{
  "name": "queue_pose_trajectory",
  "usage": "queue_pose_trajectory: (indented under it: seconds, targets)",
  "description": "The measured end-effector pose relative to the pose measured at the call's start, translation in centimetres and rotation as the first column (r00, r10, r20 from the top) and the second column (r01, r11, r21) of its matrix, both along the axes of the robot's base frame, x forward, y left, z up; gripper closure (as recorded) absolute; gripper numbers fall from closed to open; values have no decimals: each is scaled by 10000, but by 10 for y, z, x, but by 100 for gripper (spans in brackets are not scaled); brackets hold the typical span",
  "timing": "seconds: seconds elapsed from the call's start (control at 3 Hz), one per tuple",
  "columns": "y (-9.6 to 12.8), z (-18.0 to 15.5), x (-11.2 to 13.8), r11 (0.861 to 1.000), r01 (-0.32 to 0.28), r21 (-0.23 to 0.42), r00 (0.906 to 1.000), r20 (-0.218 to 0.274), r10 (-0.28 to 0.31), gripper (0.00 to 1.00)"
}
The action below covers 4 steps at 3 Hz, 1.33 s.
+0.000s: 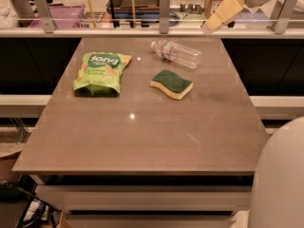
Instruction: Place water bottle upright
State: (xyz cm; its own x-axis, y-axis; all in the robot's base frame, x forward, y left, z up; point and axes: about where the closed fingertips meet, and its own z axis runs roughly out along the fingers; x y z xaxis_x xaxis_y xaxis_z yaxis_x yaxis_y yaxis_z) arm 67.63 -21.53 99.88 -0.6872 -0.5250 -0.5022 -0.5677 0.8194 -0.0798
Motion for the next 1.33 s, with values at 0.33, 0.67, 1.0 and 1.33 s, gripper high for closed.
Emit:
queue_pose_trajectory:
  seconds: [0.33,0.67,1.0,1.33]
  targets:
    - [1,-2,1,10000,7,1,10000,-45,-7,0]
    - [7,-11,-3,9999,113,-5,9997,-196,-113,0]
    - [18,-24,-5,9998,197,12,9992,-353,-197,0]
    - [37,-39,-1,10000,-74,9,9984,-553,74,0]
